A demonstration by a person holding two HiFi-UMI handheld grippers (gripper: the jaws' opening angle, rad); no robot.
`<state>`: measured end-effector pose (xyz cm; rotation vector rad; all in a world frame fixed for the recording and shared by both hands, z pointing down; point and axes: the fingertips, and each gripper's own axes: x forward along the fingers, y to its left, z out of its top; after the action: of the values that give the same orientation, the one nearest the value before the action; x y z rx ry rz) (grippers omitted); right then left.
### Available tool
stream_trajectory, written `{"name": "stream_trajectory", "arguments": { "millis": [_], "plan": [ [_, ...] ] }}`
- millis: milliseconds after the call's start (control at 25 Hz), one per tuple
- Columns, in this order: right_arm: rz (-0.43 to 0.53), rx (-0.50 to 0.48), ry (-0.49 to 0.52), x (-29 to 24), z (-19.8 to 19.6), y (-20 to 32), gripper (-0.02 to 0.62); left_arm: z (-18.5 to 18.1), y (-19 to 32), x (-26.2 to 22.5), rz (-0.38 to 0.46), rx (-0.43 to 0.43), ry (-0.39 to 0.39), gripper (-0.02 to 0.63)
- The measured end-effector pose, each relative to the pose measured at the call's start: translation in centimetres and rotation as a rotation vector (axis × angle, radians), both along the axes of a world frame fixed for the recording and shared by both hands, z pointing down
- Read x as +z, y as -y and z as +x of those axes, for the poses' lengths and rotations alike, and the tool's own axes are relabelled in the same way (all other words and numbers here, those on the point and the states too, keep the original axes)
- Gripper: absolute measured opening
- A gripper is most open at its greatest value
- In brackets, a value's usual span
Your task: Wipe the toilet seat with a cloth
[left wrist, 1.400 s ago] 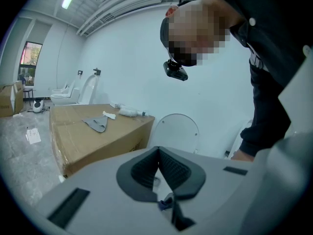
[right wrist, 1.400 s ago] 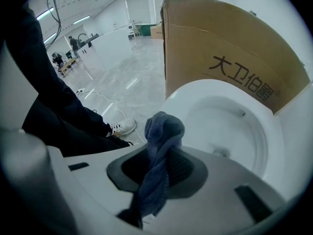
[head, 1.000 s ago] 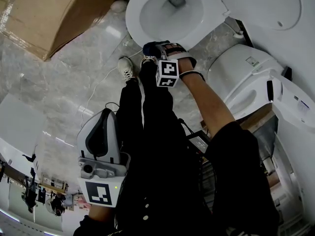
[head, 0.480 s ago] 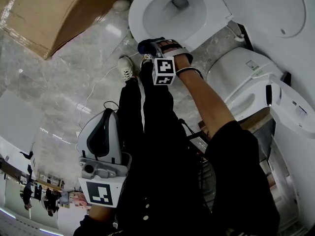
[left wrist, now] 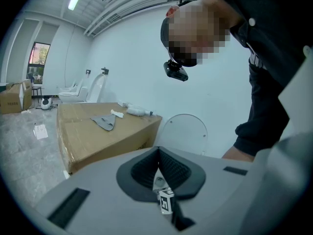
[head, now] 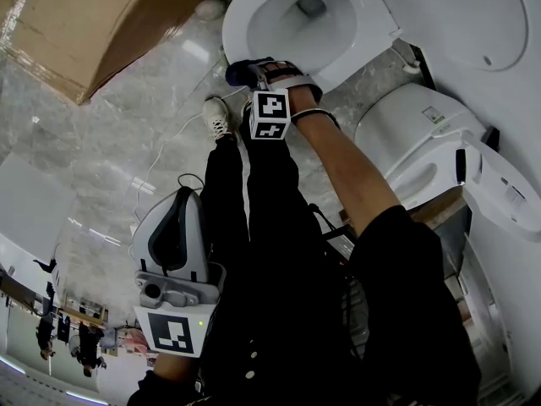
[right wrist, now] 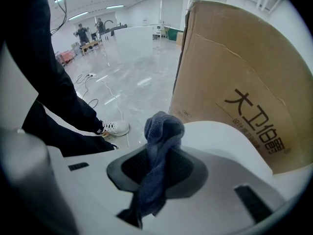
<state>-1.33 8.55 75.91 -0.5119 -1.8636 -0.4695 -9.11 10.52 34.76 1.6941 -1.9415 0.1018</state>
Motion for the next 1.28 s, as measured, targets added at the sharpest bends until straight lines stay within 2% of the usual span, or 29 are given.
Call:
{"name": "stream_trajectory", "arguments": {
  "millis": [1080,1280],
  "plan": [
    [-0.056,0.167,0.024,-0.4,-6.7,4.4,0.089,-2.8,1.3,0.6,-0.018,-0.062,-0.014,0.01],
    [-0.088,0.238,0.034,-0.4,-7.4,5.4,0.089,-3.0,2.0,0.7,-0.021,-0.066,-0.015,0.01]
  ]
}}
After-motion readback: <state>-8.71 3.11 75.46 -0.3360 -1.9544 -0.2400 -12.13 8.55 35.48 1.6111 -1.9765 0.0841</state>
